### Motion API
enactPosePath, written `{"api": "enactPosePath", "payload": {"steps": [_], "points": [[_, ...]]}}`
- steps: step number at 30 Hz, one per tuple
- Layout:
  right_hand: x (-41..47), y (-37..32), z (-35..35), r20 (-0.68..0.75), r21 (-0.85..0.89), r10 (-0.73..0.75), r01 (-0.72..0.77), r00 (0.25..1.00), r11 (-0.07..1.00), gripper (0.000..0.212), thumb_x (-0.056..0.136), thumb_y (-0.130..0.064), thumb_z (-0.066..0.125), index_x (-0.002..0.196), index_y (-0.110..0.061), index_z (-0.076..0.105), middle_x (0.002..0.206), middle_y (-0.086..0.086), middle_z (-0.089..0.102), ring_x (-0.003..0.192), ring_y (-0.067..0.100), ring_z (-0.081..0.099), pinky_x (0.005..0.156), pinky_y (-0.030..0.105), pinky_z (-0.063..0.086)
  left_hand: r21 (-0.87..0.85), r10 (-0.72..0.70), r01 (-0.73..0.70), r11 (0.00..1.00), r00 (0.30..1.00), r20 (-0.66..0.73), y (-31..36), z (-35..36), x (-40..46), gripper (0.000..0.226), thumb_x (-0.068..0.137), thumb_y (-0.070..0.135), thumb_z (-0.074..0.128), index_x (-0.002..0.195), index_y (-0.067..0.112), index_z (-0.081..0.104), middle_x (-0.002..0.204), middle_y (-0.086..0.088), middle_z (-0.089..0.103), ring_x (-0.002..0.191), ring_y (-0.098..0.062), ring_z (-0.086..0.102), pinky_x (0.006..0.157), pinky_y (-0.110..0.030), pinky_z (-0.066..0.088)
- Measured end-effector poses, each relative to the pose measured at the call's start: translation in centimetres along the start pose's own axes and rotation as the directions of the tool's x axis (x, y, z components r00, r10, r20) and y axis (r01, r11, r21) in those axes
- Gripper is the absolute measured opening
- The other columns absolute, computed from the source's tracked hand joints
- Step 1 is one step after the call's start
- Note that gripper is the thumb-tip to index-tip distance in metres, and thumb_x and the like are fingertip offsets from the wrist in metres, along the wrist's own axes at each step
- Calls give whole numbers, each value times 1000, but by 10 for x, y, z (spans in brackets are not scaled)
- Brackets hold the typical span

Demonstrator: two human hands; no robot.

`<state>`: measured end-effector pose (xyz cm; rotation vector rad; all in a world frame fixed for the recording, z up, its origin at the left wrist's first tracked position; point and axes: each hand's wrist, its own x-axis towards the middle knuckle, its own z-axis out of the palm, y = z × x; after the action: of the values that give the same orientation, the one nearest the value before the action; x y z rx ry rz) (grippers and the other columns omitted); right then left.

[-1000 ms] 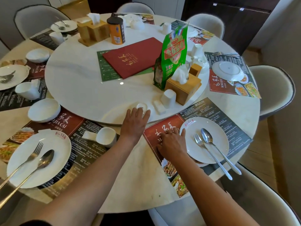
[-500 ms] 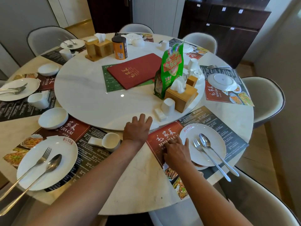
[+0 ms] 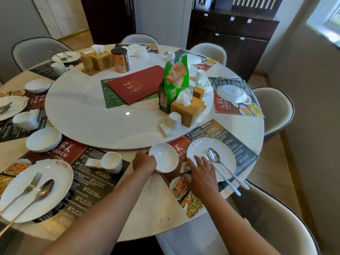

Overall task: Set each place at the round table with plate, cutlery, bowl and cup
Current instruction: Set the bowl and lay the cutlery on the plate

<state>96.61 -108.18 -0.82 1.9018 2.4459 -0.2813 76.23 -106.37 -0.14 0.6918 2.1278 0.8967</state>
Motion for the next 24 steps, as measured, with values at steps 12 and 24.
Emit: {"api": "enactPosePath", "payload": {"steps": [12,24], "points": [[-11,11,4,60,10,-21,21,998,1000,72,96,-58,48,157,-33,18,165,5,17,152,32,10,120,54,20,-176,-143,152,973,988,65,-14,23,-2,33,97,21,62,130,18,66,107,-7,64,96,-31,64,71,-48,64],[-17,2,7,78,-83,-208,214,975,973,53,98,-54,43,143,-29,51,148,-2,49,128,24,40,100,40,39,-35,-95,96,995,995,30,-18,18,0,50,93,9,53,139,26,59,129,-6,65,100,-30,66,69,-40,64]]}}
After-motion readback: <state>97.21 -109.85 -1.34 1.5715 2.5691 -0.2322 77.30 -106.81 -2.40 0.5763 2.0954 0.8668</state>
